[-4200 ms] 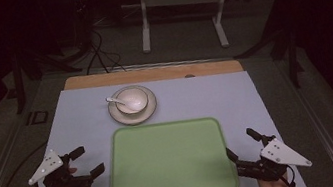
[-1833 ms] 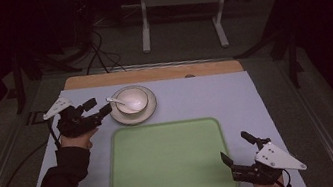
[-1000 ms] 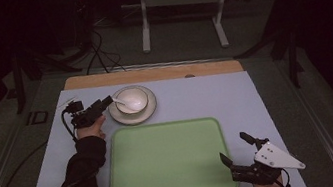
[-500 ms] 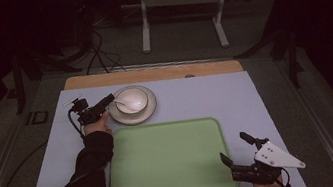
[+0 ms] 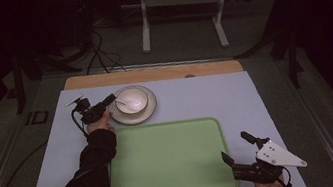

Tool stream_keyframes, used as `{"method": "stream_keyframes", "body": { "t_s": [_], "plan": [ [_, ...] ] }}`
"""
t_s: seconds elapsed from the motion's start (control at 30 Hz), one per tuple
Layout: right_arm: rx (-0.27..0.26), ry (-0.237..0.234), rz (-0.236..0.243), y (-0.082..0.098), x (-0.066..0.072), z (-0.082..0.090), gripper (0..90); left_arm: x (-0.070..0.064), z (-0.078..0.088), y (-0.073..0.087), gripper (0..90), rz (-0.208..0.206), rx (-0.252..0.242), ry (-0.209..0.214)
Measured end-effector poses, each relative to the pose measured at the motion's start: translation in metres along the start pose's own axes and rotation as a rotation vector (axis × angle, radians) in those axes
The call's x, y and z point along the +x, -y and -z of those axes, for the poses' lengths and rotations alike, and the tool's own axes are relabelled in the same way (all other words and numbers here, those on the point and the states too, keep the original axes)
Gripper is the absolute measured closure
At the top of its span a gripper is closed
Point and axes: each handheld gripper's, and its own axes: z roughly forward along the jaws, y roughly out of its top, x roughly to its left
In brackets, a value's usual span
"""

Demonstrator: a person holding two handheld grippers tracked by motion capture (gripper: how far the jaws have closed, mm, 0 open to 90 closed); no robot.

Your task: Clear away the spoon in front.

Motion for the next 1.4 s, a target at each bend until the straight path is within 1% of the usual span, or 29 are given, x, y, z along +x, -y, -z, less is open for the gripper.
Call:
{"method": "stream_keyframes", "body": {
  "t_s": [0.03, 0.07, 0.13, 0.17, 0.2, 0.27, 0.37, 0.43, 0.47, 0.5, 0.73, 0.97, 1.0, 1.03, 1.07, 1.1, 1.2, 1.27, 1.3, 1.33, 1.37, 1.4],
  "plan": [
    [0.000, 0.000, -0.002, 0.000, -0.001, 0.000, 13.0, -0.002, 0.000, -0.001, 80.8, -0.011, 0.003, 0.015],
    [0.002, 0.001, -0.002, 0.000, -0.001, 0.000, 13.0, -0.005, 0.000, -0.001, 81.7, -0.028, 0.004, 0.017],
    [0.003, 0.000, -0.002, 0.000, 0.000, -0.001, 13.0, -0.012, 0.000, -0.003, 83.4, -0.055, 0.006, 0.040],
    [0.003, 0.000, 0.002, 0.000, 0.001, 0.000, 13.0, -0.016, -0.001, -0.003, 83.7, -0.076, 0.009, 0.031],
    [0.000, -0.001, 0.007, 0.000, 0.002, 0.000, 13.0, -0.019, -0.001, -0.003, 83.9, -0.092, 0.012, 0.031],
    [-0.001, -0.001, 0.012, -0.001, 0.003, 0.000, 13.0, -0.024, -0.002, -0.003, 84.1, -0.112, 0.017, 0.030],
    [-0.001, 0.000, 0.010, -0.001, 0.002, 0.000, 13.0, -0.027, -0.002, -0.003, 84.2, -0.128, 0.013, 0.015],
    [-0.002, 0.001, 0.008, -0.001, 0.002, 0.000, 13.0, -0.030, -0.002, -0.004, 84.3, -0.135, 0.017, 0.022],
    [-0.003, 0.001, 0.009, -0.001, 0.002, 0.000, 13.0, -0.032, -0.002, -0.004, 84.3, -0.144, 0.013, 0.018],
    [-0.003, 0.001, 0.009, -0.001, 0.002, 0.000, 13.0, -0.033, -0.002, -0.006, 84.3, -0.153, 0.017, 0.025],
    [-0.003, 0.002, 0.014, -0.001, 0.003, 0.000, 13.0, -0.053, 0.003, -0.017, 84.4, -0.216, 0.034, 0.023],
    [-0.008, 0.002, 0.011, -0.001, 0.002, 0.001, 13.0, -0.073, 0.015, -0.033, 84.4, -0.262, 0.043, 0.035],
    [-0.008, 0.002, 0.011, -0.001, 0.002, 0.001, 13.0, -0.073, 0.015, -0.033, 84.4, -0.262, 0.043, 0.035],
    [-0.008, 0.001, 0.010, -0.001, 0.002, 0.001, 13.0, -0.079, 0.019, -0.037, 84.4, -0.274, 0.050, 0.041],
    [-0.007, 0.002, 0.009, -0.001, 0.002, 0.000, 13.0, -0.081, 0.020, -0.038, 84.4, -0.282, 0.050, 0.037],
    [-0.006, 0.001, 0.008, -0.001, 0.002, 0.000, 13.0, -0.084, 0.022, -0.041, 84.4, -0.286, 0.054, 0.046],
    [-0.007, 0.001, 0.007, -0.001, 0.002, 0.000, 13.0, -0.087, 0.025, -0.043, 84.4, -0.298, 0.060, 0.044],
    [-0.008, 0.002, 0.006, -0.001, 0.002, 0.001, 13.0, -0.096, 0.031, -0.048, 84.4, -0.325, 0.092, 0.070],
    [-0.008, 0.002, 0.004, -0.001, 0.002, 0.000, 13.0, -0.098, 0.033, -0.049, 84.4, -0.333, 0.097, 0.067],
    [-0.008, 0.002, 0.003, -0.001, 0.002, 0.000, 13.0, -0.100, 0.035, -0.050, 84.4, -0.340, 0.108, 0.073],
    [-0.008, 0.002, 0.003, -0.001, 0.002, 0.000, 13.0, -0.100, 0.035, -0.050, 84.4, -0.340, 0.108, 0.073],
    [-0.006, 0.001, 0.004, -0.001, 0.002, 0.000, 13.0, -0.102, 0.036, -0.051, 84.4, -0.344, 0.112, 0.081]
  ]
}}
